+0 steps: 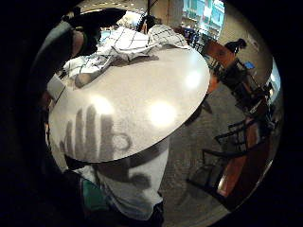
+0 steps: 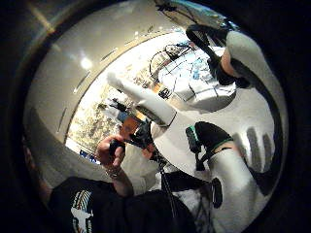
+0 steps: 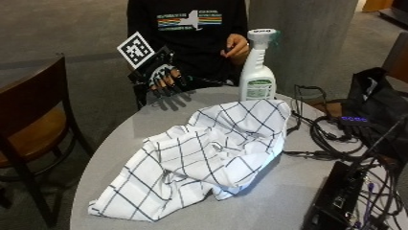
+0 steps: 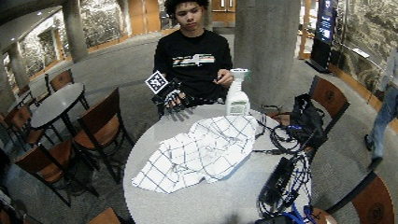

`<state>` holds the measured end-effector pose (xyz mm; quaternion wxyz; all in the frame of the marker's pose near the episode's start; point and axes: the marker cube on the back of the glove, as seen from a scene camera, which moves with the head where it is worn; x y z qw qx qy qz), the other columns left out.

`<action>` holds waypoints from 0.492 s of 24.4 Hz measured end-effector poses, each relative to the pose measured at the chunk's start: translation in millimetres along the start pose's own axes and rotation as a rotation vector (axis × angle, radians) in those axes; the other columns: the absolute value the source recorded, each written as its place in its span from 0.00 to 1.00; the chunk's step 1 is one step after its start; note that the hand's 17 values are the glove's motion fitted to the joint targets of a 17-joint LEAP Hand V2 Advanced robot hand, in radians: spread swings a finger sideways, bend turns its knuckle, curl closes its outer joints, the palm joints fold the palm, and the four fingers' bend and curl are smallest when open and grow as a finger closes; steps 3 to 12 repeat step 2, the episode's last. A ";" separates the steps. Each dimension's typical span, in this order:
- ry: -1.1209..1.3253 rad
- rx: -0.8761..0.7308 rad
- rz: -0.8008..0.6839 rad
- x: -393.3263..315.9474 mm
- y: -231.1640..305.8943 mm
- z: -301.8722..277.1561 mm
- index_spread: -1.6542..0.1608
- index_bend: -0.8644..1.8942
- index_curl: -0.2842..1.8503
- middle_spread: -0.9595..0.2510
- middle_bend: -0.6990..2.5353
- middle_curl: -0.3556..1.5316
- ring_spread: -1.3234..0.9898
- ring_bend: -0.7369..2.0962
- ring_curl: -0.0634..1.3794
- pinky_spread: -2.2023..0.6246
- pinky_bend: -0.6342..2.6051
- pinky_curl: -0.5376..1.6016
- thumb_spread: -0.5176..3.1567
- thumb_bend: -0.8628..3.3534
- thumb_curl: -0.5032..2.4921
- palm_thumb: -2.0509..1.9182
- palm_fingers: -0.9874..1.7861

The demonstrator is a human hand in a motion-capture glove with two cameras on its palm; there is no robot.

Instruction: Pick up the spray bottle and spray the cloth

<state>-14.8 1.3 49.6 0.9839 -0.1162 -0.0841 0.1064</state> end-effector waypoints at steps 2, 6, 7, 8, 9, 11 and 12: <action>0.000 -0.027 0.036 -0.8 4.6 -1.4 0.79 0.38 0.34 0.75 0.31 0.43 0.55 0.33 0.28 0.84 0.24 0.39 0.41 0.20 0.34 0.73 0.69; 0.000 -0.027 0.036 -0.8 4.6 -1.4 0.79 0.38 0.34 0.75 0.31 0.43 0.55 0.33 0.28 0.84 0.24 0.39 0.41 0.20 0.34 0.73 0.69; 0.000 -0.027 0.036 -0.8 4.6 -1.4 0.79 0.38 0.34 0.75 0.31 0.43 0.55 0.33 0.28 0.84 0.24 0.39 0.41 0.20 0.34 0.73 0.69; 0.000 -0.027 0.036 -0.8 4.6 -1.4 0.79 0.38 0.34 0.75 0.31 0.43 0.55 0.33 0.28 0.84 0.24 0.39 0.41 0.20 0.34 0.73 0.69; 0.000 -0.027 0.036 -0.8 4.6 -1.4 0.79 0.38 0.34 0.75 0.31 0.43 0.55 0.33 0.28 0.84 0.24 0.39 0.41 0.20 0.34 0.73 0.69; 0.000 -0.027 0.036 -0.8 4.6 -1.4 0.79 0.38 0.34 0.75 0.31 0.43 0.55 0.33 0.28 0.84 0.24 0.39 0.41 0.20 0.34 0.73 0.69; 0.000 -0.027 0.036 -0.8 4.6 -1.4 0.79 0.38 0.34 0.75 0.31 0.43 0.55 0.33 0.28 0.84 0.24 0.39 0.41 0.20 0.34 0.73 0.69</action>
